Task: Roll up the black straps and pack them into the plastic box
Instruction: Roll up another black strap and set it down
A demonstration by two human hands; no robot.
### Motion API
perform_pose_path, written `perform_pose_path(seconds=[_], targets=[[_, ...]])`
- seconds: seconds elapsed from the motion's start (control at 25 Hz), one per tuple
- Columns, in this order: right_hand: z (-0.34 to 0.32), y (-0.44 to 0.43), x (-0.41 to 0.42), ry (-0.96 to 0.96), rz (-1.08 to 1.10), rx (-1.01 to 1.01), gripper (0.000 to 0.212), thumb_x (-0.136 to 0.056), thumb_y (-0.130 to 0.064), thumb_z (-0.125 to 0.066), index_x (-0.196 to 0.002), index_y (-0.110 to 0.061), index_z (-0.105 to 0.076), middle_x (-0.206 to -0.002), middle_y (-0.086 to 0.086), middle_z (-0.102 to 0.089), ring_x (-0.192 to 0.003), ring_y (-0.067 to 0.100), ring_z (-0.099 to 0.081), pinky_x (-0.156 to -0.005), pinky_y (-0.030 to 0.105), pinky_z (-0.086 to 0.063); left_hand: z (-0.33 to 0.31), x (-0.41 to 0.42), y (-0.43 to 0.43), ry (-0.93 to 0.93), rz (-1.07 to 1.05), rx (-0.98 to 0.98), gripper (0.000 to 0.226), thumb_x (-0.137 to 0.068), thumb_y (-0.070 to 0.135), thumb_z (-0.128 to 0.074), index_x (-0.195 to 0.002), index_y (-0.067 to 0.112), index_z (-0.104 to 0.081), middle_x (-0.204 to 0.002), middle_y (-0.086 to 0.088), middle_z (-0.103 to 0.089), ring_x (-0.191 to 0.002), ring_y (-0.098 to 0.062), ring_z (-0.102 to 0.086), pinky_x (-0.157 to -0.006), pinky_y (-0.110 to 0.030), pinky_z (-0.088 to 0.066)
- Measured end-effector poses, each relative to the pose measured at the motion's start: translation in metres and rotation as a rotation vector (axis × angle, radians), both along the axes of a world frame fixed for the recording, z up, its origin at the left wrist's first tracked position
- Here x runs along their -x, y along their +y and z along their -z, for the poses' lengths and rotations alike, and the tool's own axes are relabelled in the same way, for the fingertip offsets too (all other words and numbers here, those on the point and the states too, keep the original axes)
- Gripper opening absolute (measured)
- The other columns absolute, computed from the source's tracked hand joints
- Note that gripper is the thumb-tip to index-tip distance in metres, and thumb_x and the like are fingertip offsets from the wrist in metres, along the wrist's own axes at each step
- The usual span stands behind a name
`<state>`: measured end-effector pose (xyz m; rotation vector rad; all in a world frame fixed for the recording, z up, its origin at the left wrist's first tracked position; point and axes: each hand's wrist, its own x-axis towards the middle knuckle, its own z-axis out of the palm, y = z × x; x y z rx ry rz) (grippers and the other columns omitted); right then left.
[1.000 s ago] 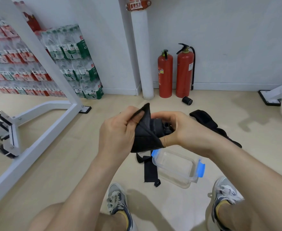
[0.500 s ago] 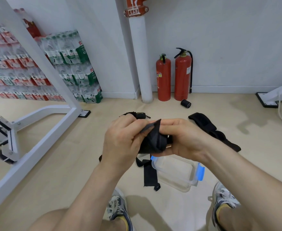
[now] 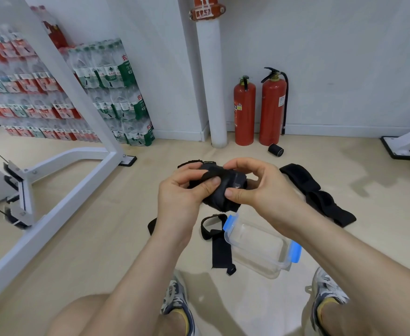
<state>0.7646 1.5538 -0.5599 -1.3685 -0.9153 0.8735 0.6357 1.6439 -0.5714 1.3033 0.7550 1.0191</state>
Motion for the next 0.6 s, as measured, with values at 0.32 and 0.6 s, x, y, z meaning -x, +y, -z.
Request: perform_pose_path(seconds=[0.32,0.6], targets=[[-0.010,-0.007,-0.014,-0.107,-0.089,-0.039,0.044,-0.076,0.015,-0.068,-0.100,-0.022,-0.069,-0.101,0.008,-0.071,-0.095,0.026,-0.068,-0.080,0.040,-0.060,-0.001,0.003,0.006,0.058,0.320,0.139,0.054,-0.068,0.011,-0.085,-0.117,0.016,-0.064,-0.105,-0.011,-0.073,-0.091,-0.027,-0.074,-0.074,-0.043,-0.059],[-0.010,-0.009,-0.027,-0.041,-0.243,-0.020,0.035,-0.073,0.002,-0.075,-0.102,-0.017,-0.069,-0.094,0.004,-0.067,-0.088,0.015,-0.064,-0.078,0.029,-0.054,0.001,-0.010,-0.010,0.123,0.230,0.178,0.054,-0.069,0.039,-0.085,-0.113,0.019,-0.061,-0.105,-0.010,-0.072,-0.086,-0.023,-0.074,-0.066,-0.037,-0.059]])
